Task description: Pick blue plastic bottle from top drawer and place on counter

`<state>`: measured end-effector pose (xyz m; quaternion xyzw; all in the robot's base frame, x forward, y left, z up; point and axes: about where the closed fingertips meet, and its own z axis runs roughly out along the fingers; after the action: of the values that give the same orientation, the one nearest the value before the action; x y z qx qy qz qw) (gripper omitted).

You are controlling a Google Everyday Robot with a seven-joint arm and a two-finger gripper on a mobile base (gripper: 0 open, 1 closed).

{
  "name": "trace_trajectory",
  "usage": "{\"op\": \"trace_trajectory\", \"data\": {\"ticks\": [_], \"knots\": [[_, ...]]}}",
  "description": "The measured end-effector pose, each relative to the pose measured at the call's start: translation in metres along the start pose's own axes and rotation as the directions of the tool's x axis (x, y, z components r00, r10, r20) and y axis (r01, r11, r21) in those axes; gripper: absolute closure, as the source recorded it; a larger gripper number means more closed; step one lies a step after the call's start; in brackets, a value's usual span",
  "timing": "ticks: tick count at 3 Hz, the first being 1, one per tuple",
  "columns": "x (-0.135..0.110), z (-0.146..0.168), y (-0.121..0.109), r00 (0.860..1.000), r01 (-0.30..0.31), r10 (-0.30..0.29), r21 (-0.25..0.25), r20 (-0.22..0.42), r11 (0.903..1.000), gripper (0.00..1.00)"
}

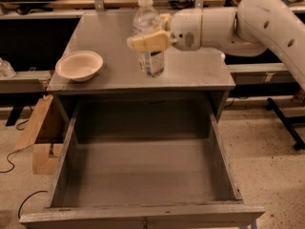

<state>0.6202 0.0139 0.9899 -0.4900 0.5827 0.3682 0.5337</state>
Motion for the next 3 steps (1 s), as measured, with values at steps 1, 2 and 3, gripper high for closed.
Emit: {"op": "trace_trajectory", "data": {"ticks": [1,2,3], "knots": [[-0.038,0.04,-0.068,0.999,-0.014,0.008,0.128,0.048,0.9917,1.0],[-0.026,0.068,-0.119,0.999,-0.025,0.015,0.229,0.047,0.9732,1.0],[0.004,0.089,-0.156,0.999,-0.04,0.037,0.29,0.014,0.9562,1.0]]}}
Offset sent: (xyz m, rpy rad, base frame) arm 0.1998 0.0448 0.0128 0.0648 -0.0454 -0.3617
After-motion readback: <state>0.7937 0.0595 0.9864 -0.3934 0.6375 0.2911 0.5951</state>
